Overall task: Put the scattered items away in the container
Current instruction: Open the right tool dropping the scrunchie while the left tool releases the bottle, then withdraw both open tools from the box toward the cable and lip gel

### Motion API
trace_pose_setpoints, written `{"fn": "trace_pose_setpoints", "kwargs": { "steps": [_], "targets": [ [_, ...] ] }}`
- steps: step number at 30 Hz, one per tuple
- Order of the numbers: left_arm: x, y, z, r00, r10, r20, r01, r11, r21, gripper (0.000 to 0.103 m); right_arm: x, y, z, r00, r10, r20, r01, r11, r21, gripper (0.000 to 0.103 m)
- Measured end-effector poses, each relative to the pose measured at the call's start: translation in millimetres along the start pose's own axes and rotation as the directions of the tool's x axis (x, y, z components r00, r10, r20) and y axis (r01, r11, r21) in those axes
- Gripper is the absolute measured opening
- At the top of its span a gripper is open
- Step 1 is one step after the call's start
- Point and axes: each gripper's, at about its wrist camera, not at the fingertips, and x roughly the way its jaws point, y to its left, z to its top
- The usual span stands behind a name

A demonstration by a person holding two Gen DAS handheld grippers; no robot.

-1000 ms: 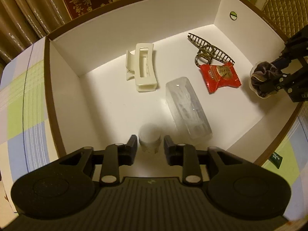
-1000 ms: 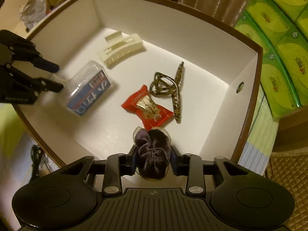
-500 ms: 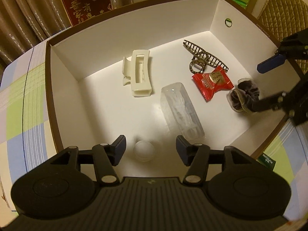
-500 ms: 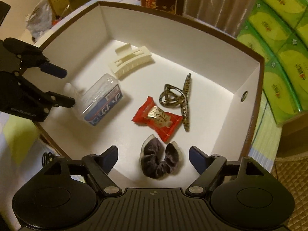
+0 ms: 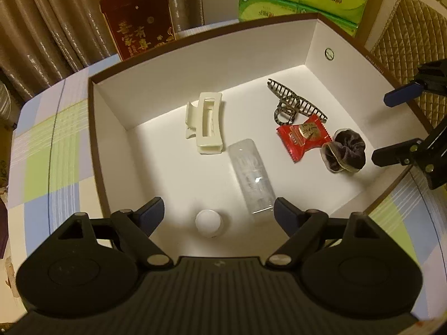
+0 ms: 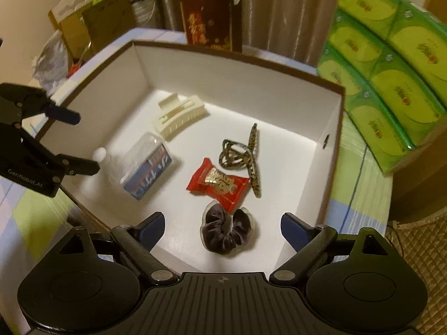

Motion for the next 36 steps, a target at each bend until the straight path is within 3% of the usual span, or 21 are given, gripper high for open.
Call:
{"fn": "trace_pose_setpoints", "kwargs": {
  "steps": [11,18,23,32,36],
  "targets": [
    [-49,-3,-14,0.994,0.007,0.105,-0.003,0.999,-0.039,0.086,-55,10,-19,0.982,-0.004,0.19,-0.014,0.996,0.091,0.088],
    [-87,-7,-42,0.983,-0.01,0.185,0.02,0.998,-0.052,0.086,-82,23,-51,0.962,0.016,0.271,-0.054,0.99,0.134,0.088],
    [-97,-12,-74,0.979,-0.035,0.199,0.051,0.996,-0.074,0.085,-75,30,-85,0.969,0.009,0.247,-0.057,0.981,0.187,0.088],
    [-80,-19,-128,0.989,-0.055,0.135,0.078,0.982,-0.171,0.082,-47,42,-139,0.991,0.017,0.134,-0.048,0.971,0.233,0.087],
    [-71,-19,-149,0.993,-0.033,0.116,0.056,0.978,-0.203,0.079,-35,50,-154,0.995,0.026,0.1,-0.047,0.975,0.217,0.071]
  ]
}}
